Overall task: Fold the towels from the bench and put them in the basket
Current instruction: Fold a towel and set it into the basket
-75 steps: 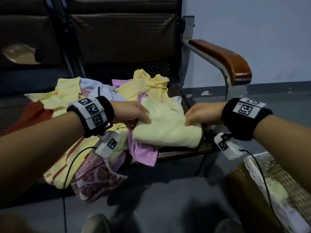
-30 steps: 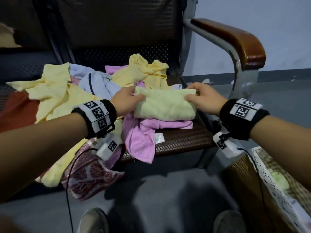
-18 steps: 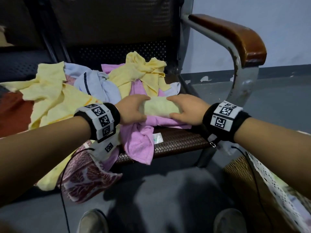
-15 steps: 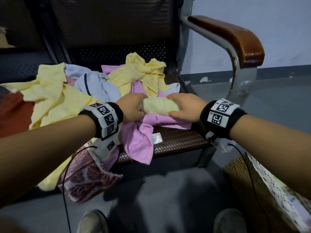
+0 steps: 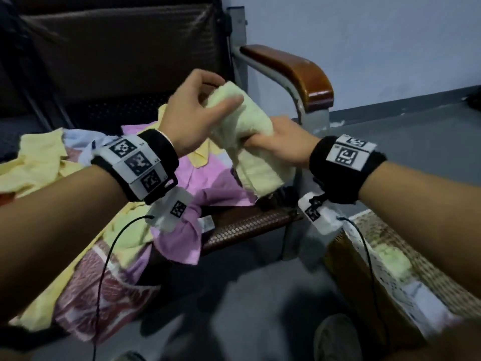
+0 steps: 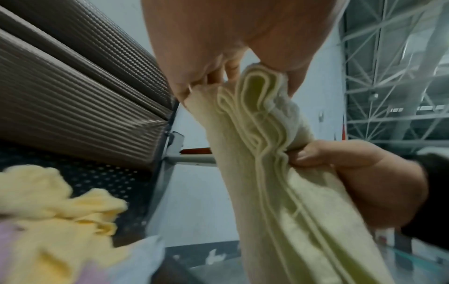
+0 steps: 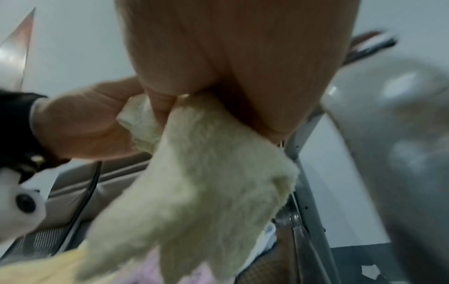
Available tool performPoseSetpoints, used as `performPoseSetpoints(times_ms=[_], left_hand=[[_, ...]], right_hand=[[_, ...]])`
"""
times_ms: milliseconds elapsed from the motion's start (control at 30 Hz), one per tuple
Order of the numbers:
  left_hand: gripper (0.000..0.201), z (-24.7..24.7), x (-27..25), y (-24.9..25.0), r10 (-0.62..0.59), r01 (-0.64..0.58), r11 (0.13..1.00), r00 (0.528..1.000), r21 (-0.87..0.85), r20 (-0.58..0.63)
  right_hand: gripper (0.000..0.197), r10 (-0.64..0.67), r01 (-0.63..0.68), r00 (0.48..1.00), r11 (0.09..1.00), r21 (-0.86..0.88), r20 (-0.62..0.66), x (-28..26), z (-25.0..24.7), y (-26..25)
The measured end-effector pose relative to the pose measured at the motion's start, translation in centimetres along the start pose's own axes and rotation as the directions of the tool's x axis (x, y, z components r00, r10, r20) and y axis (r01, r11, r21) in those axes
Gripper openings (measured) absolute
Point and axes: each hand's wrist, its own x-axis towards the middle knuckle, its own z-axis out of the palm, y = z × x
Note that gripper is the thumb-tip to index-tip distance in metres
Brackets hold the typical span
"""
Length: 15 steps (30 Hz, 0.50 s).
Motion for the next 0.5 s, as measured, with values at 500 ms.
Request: performPoseSetpoints(times_ms=[500], left_hand=[[0.04, 34.1, -7.6, 9.7, -0.248, 0.424, 0.906, 0.524, 0.004, 0.815]], right_hand=[[0.043, 0.598, -0.061, 0.773, 0.4, 0.914, -0.21, -23.0, -11.5, 18.9]])
